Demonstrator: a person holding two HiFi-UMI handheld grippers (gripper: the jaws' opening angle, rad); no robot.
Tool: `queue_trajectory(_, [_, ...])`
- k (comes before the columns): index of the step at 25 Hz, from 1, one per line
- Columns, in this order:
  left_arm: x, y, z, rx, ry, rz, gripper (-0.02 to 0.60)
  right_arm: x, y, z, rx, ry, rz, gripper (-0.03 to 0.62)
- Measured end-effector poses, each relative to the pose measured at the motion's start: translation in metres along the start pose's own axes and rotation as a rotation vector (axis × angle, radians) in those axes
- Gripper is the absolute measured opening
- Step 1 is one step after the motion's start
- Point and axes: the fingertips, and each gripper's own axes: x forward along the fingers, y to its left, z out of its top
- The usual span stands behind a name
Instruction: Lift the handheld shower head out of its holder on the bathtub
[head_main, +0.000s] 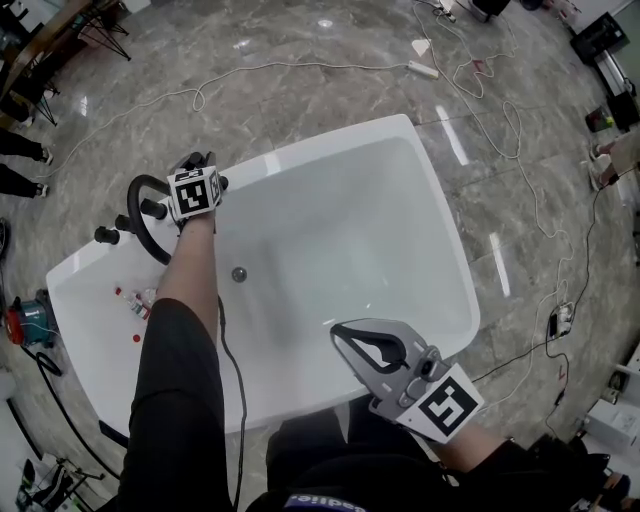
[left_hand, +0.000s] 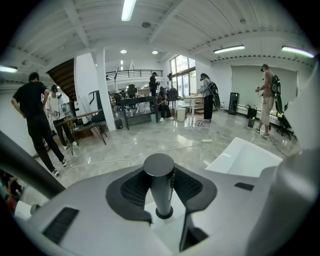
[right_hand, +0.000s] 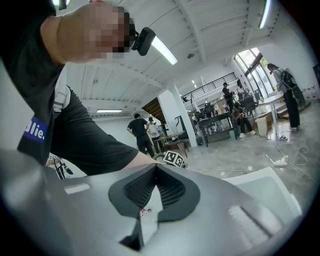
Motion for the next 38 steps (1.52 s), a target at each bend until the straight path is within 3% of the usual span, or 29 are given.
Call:
queue_trajectory(11, [-0.044, -0.011, 0.017, 0.045, -0.018, -0.045, 0.130, -0.019, 0.032, 0.002, 0.002, 0.008, 0.009, 0.002])
queue_trajectory(19, [-0.116, -0.019, 0.052, 0.031, -0.088, -0.056, 0.130, -0.044, 0.065, 0.039, -0.024, -0.040, 0.033, 0.002])
queue_trajectory(28, [-0.218, -0.036, 0.089, 0.014, -0.182, -0.155, 0.129, -0.074, 0.117, 0.081, -0.064, -0.081, 0.059, 0.002])
queue_trajectory(38, [-0.342, -0.072, 0.077, -0.023, -0.224, -0.219, 0.129, -0.113, 0.159, 0.110, -0.074, -0.113, 0.119, 0.002])
